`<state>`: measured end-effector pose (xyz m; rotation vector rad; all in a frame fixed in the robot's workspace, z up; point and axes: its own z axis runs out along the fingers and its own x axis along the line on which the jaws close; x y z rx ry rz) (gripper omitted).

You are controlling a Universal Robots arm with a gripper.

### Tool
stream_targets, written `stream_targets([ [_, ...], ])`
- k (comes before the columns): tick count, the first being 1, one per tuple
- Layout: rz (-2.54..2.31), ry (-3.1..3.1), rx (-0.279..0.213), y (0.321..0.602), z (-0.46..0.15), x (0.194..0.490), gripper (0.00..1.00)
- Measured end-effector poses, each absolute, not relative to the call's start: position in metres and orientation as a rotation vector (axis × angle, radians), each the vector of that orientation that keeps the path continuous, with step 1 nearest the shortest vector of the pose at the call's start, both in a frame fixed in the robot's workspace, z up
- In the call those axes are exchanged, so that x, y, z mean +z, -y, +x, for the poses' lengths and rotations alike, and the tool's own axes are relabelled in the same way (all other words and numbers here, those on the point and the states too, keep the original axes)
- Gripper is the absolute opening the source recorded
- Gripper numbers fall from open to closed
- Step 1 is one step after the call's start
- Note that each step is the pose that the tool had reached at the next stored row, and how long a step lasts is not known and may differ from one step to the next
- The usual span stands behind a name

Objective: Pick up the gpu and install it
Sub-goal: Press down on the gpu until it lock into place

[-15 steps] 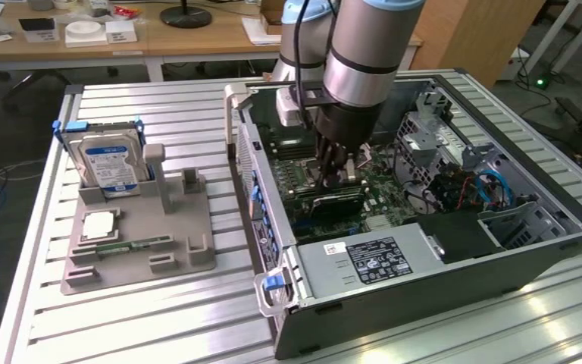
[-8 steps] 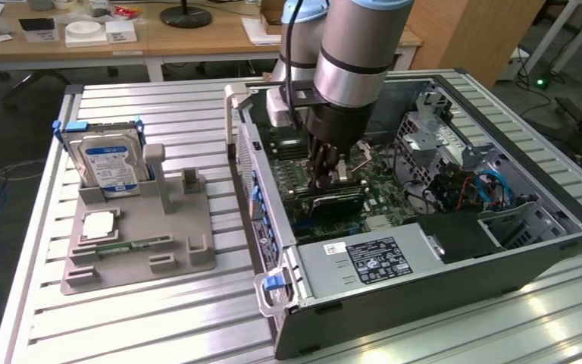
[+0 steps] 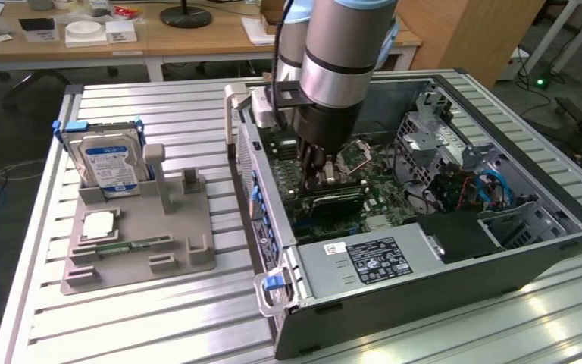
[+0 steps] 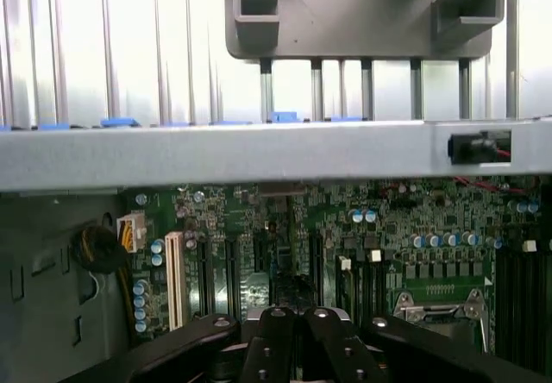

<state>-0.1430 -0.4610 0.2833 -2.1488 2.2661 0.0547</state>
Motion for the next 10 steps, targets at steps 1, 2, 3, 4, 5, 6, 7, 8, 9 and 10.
stream_targets([
  [1,-2.149,-2.266,0.055,0.461,-0.145,0.283,0.11],
  [2,-2.149,-2.266,0.055,0.461,-0.147,0.283,0.11],
  [3,-2.149,-2.266,0.055,0.461,-0.15,0.283,0.11],
  [4,-2.149,-2.266,0.055,0.461,-0.152,0.283,0.11],
  [5,-2.149,-2.266,0.055,0.461,-0.154,0.284,0.11],
  [6,-2.149,-2.266,0.055,0.461,-0.156,0.284,0.11],
  [7,-2.149,-2.266,0.055,0.46,-0.156,0.284,0.11],
  [8,-2.149,-2.266,0.055,0.46,-0.157,0.284,0.11],
  [9,-2.149,-2.266,0.055,0.46,-0.158,0.284,0.11],
  [10,-2.149,-2.266,0.055,0.46,-0.16,0.284,0.11],
])
